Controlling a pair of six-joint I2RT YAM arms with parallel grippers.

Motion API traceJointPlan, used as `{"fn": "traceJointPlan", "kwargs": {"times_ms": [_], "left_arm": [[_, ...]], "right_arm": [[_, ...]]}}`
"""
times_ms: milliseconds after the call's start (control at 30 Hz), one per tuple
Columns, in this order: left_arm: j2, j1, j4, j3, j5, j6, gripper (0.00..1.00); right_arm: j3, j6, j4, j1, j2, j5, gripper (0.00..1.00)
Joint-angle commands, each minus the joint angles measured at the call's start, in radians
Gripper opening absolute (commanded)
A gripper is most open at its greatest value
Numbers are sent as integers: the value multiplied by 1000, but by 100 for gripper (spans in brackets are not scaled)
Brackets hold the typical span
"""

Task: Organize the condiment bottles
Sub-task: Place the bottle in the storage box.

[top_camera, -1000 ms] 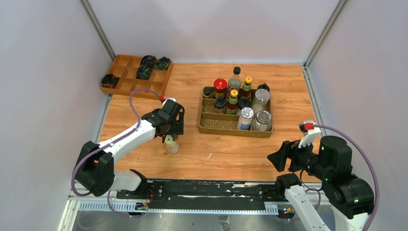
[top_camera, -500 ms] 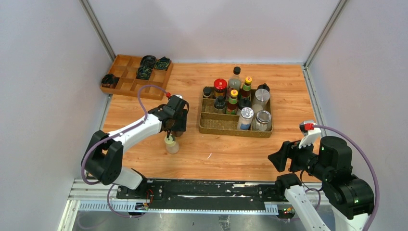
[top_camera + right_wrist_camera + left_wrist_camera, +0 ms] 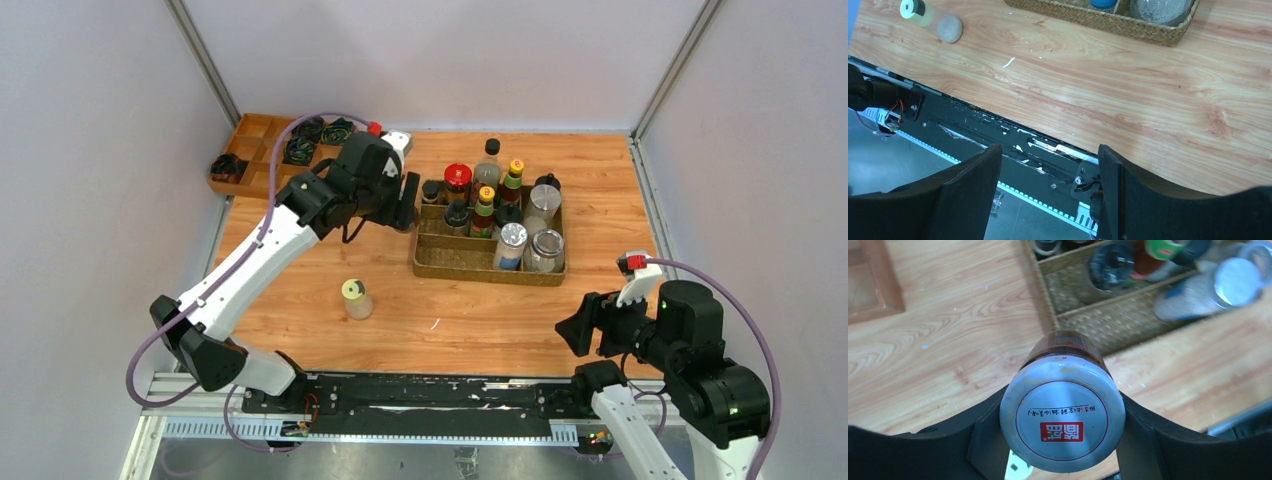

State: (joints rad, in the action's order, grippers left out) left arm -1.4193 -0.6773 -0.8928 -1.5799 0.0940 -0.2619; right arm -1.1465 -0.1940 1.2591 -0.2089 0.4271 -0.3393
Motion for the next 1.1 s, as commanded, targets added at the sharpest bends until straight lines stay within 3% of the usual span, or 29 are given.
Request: {"fn": "traceJointPlan", "kwargs": {"times_ms": [0, 333, 433, 633, 900, 1067], "left_arm": [[-78, -48, -165, -131, -88, 109, 47], [-372, -189, -164, -355, -54, 138, 46], [-451, -219, -96, -398, -31, 139, 45], [-511, -237, 133, -311, -46, 96, 43], [-507, -237, 459, -64, -24, 89, 43], [-557, -237, 505, -46, -19, 101, 44]], "right_arm": [[14, -1, -2, -11, -14, 6, 75], [21, 5, 10, -11, -22, 19, 75], [20, 5, 14, -11, -22, 23, 75], [8, 10, 25, -11, -21, 30, 75], [14, 11, 24, -11, -20, 26, 75], [16, 10, 23, -11, -18, 22, 75]]}}
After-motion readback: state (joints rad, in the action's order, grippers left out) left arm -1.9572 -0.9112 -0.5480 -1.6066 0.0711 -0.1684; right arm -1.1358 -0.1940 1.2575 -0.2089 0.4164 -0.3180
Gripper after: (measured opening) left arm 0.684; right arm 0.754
